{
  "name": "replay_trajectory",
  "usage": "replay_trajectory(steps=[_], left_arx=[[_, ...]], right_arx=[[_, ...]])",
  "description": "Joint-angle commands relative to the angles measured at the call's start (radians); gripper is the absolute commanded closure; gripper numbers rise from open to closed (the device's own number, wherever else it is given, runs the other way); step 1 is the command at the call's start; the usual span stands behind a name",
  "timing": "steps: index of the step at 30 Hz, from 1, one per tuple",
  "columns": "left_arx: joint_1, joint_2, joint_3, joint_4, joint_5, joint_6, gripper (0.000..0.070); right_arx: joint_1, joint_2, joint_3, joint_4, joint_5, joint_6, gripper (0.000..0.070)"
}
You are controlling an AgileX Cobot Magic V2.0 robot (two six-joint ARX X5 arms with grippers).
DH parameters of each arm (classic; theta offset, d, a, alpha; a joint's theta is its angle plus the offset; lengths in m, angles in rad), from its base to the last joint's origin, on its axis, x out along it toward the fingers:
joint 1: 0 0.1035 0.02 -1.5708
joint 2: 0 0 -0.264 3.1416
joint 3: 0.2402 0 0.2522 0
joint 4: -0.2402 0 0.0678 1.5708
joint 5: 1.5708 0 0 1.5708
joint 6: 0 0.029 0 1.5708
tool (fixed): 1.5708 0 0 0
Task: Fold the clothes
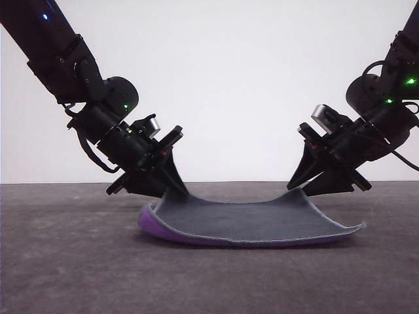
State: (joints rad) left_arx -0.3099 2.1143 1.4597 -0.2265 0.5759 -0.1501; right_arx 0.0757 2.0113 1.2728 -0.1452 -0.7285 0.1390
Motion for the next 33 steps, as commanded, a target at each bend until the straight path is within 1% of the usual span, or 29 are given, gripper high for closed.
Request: replay_trajectory(steps=[1, 3, 7, 10, 12, 15, 19, 25, 28, 30, 33], left_arx=[[-0.005, 0.032, 0.021, 0.014, 0.001, -0.001, 0.0700], [-0.004, 0.032, 0.021, 0.013, -0.006, -0.001, 0.0700], [-0.004, 0.032, 0.021, 0.014, -0.007, 0.001, 0.0700], [0.000, 0.032, 0.021, 0.013, -0.004, 0.003, 0.0700], [0.004, 0.031, 0.021, 0.007, 0.020, 0.004, 0.0700], [0.013, 0.031, 0.021, -0.012, 0.073, 0.009, 0.0700], [0.024, 0.029, 0.021, -0.060, 0.121, 0.033, 0.0700], [0.034, 0.003, 0.021, -0.183, 0.143, 0.122, 0.0700], [0.035, -0.018, 0.021, -0.244, 0.193, 0.157, 0.0700], [0.035, -0.034, 0.021, -0.277, 0.215, 0.172, 0.0700], [0.035, -0.058, 0.021, -0.315, 0.216, 0.191, 0.0700]], right_arx=[[0.001, 0.029, 0.019, 0.008, 0.005, 0.011, 0.0666], [0.001, 0.032, 0.019, 0.010, 0.007, 0.011, 0.0690], [0.000, 0.040, 0.019, 0.010, 0.006, 0.010, 0.0693], [0.000, 0.040, 0.019, 0.011, -0.012, -0.001, 0.0693], [-0.005, 0.040, 0.020, 0.012, -0.042, -0.001, 0.0693], [-0.022, 0.040, 0.020, 0.002, -0.116, 0.000, 0.0693], [-0.049, 0.034, 0.020, -0.041, -0.201, -0.010, 0.0693], [-0.092, 0.021, 0.020, -0.154, -0.337, -0.067, 0.0692], [-0.107, 0.015, 0.020, -0.219, -0.405, -0.101, 0.0691], [-0.114, 0.011, 0.020, -0.273, -0.432, -0.135, 0.0692], [-0.119, -0.001, 0.020, -0.383, -0.435, -0.210, 0.0691]])
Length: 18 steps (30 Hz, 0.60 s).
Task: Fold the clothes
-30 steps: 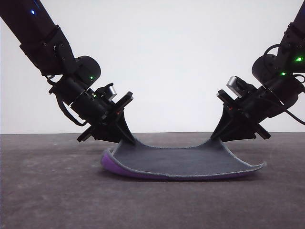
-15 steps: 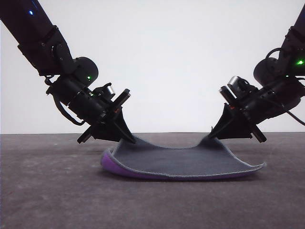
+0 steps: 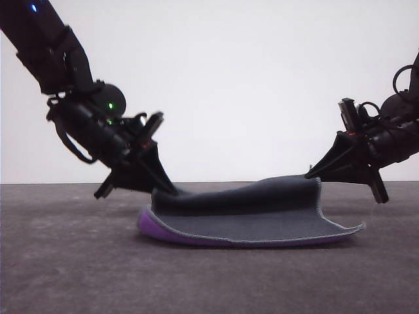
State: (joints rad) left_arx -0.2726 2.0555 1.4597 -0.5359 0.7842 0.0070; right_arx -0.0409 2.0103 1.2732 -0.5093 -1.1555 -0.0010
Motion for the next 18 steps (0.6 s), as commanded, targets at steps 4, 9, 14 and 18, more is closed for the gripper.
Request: replay_trajectory(steps=[4, 9, 14, 18], left_arx=[[-0.003, -0.024, 0.021, -0.069, 0.011, 0.060, 0.0700], [-0.004, -0.034, 0.021, -0.182, 0.012, 0.118, 0.0700], [-0.008, -0.034, 0.021, -0.252, 0.037, 0.145, 0.0700], [-0.011, -0.034, 0.021, -0.289, 0.040, 0.160, 0.0699]], right_arx=[[-0.003, -0.010, 0.019, -0.168, -0.007, -0.192, 0.0691], [-0.003, -0.016, 0.019, -0.305, -0.007, -0.290, 0.0691], [-0.003, -0.017, 0.019, -0.409, 0.004, -0.369, 0.0691], [-0.003, -0.017, 0.019, -0.453, 0.008, -0.401, 0.0691]])
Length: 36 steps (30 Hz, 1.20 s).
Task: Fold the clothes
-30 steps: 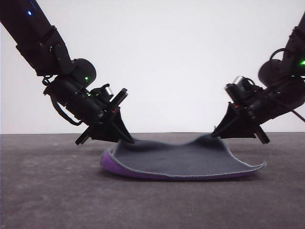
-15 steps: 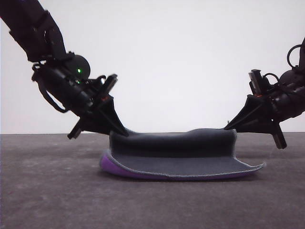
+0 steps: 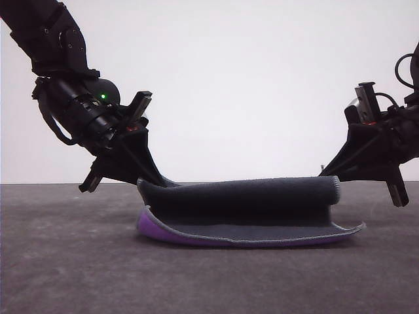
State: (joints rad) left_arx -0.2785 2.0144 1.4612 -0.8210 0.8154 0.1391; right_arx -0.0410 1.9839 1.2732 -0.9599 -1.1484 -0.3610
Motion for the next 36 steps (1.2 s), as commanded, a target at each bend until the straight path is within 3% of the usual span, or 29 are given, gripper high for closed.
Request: replay_trajectory(steps=[1, 5, 9, 14, 18, 20, 27, 31, 36], left_arx=[[-0.007, 0.007, 0.019, -0.009, 0.009, 0.032, 0.0697], [-0.013, 0.007, 0.019, -0.027, 0.010, 0.033, 0.0569], [-0.019, 0.007, 0.019, -0.039, 0.028, 0.033, 0.0449], [-0.020, 0.007, 0.019, -0.053, 0.057, 0.036, 0.0413], [-0.020, 0.007, 0.019, -0.055, 0.061, 0.036, 0.0380], [-0.020, 0.006, 0.019, -0.058, 0.061, 0.036, 0.0379], [-0.013, -0.040, 0.019, -0.075, 0.038, 0.049, 0.0380], [-0.013, -0.122, 0.019, -0.047, -0.053, 0.032, 0.0381], [-0.013, -0.270, 0.019, -0.038, -0.276, -0.003, 0.0380]], right_arx=[[-0.003, 0.009, 0.019, -0.008, 0.001, -0.046, 0.0691], [-0.003, 0.009, 0.019, -0.011, 0.001, -0.051, 0.0672], [-0.003, 0.009, 0.019, -0.015, 0.001, -0.051, 0.0565], [-0.003, 0.009, 0.019, -0.028, -0.001, -0.063, 0.0532], [-0.004, 0.009, 0.019, -0.050, -0.003, -0.075, 0.0374], [-0.008, 0.008, 0.019, -0.063, -0.003, -0.082, 0.0332], [-0.033, -0.064, 0.019, -0.136, -0.003, -0.138, 0.0323], [-0.042, -0.176, 0.019, -0.145, 0.009, -0.131, 0.0323], [-0.043, -0.371, 0.019, -0.146, 0.175, -0.038, 0.0323]])
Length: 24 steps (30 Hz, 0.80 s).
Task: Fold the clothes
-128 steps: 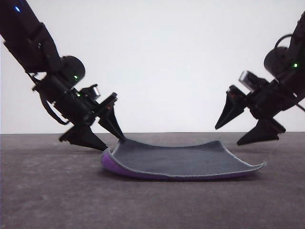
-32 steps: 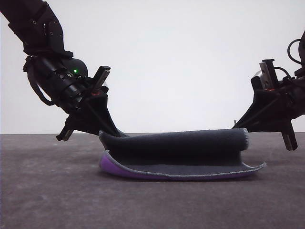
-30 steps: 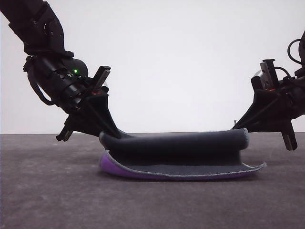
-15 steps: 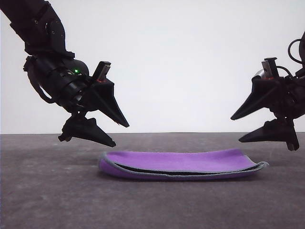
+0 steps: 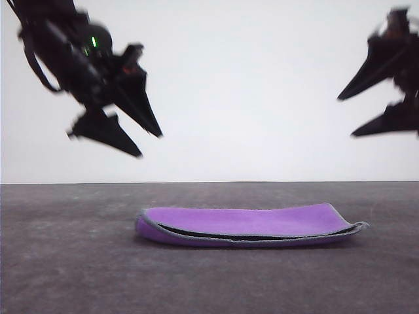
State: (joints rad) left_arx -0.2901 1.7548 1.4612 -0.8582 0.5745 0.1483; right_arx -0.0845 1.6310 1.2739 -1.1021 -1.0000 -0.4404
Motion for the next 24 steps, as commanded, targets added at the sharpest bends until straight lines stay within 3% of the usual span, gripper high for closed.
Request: replay_trajectory(steps=[1, 7, 11, 17, 20, 24], left_arx=[[-0.002, -0.041, 0.019, -0.005, -0.058, -0.015, 0.0381], [0.003, -0.224, 0.019, -0.082, -0.184, -0.014, 0.0381], [0.027, -0.294, 0.017, -0.176, -0.237, -0.012, 0.0380], [0.099, -0.352, -0.016, -0.220, -0.247, -0.010, 0.0381], [0.140, -0.371, -0.048, -0.217, -0.256, -0.010, 0.0381], [0.189, -0.376, -0.095, -0.214, -0.261, -0.011, 0.0381]], right_arx=[[0.001, -0.062, 0.018, -0.003, 0.069, 0.065, 0.0323], [0.001, -0.323, 0.018, 0.000, 0.346, 0.208, 0.0323], [0.001, -0.432, 0.014, -0.011, 0.475, 0.252, 0.0323], [0.001, -0.454, -0.086, 0.042, 0.477, 0.291, 0.0322], [0.002, -0.440, -0.208, 0.163, 0.451, 0.339, 0.0322], [0.002, -0.378, -0.369, 0.360, 0.345, 0.397, 0.0321]])
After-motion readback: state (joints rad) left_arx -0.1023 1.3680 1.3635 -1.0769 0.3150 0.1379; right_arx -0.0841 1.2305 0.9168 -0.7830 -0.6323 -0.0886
